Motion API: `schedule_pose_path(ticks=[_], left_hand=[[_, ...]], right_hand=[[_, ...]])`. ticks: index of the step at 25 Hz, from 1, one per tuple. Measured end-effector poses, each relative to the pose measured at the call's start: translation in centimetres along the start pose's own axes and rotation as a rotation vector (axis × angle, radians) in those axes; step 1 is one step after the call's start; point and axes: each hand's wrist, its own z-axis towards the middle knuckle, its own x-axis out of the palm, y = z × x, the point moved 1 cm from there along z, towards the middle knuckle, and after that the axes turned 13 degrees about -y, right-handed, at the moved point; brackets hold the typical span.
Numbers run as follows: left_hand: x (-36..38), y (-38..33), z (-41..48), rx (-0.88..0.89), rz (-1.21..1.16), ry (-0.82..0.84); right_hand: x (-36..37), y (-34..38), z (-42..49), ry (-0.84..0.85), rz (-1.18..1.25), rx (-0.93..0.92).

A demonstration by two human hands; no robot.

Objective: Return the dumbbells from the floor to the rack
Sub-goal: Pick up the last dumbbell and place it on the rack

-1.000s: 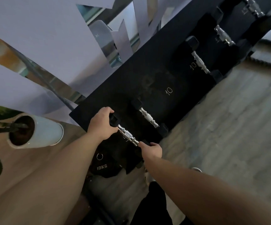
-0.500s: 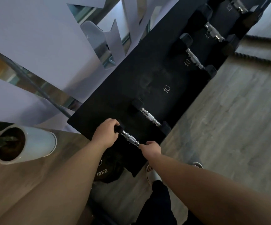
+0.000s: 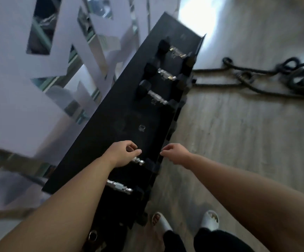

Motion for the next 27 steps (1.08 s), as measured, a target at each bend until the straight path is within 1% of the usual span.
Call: schedule_pose_path(ticks=[2, 4, 5, 7, 10, 13, 17, 18, 22, 27], left_hand=[[-0.8, -6.0, 1.3, 0.081, -0.016, -0.04], [-1.2, -11.5, 2.2, 0.137, -0.068, -0.096], [-1.2, -14.2, 2.5, 0.164, -0.097, -0.109], [-0.2, -20.1, 2.3, 0.228, -0.131, -0.099], [3.8, -29.0, 1.7, 0.334, -0.135, -0.071], [11.4, -38.0, 0.2, 0.413, -0.116, -0.017], [24.1, -49.6, -4.1, 0.511, -0.047, 0.125], [25.8, -51.1, -4.9, 0.519, -0.025, 0.14], [36.5, -63.1, -9.7, 0.657, 0.049, 0.234], [47.1, -74.7, -15.1, 0.821, 0.083, 0.375]], right_hand=[[-7.4, 0.0, 0.3, -0.103, 0.005, -0.072], [-14.8, -1.2, -0.1, -0.205, 0.054, -0.105], [-18.6, -2.4, -0.7, -0.249, 0.092, -0.095], [-25.9, -6.1, -2.4, -0.329, 0.213, -0.014], [-35.2, -13.7, -5.4, -0.482, 0.325, 0.096], [-42.1, -23.1, -8.7, -0.607, 0.417, 0.164], [-49.9, -36.1, -13.5, -0.679, 0.479, 0.261], [-50.8, -38.0, -14.0, -0.684, 0.475, 0.283], [-58.3, -50.2, -20.4, -0.809, 0.592, 0.392], [-63.1, -62.3, -27.3, -0.979, 0.745, 0.555]])
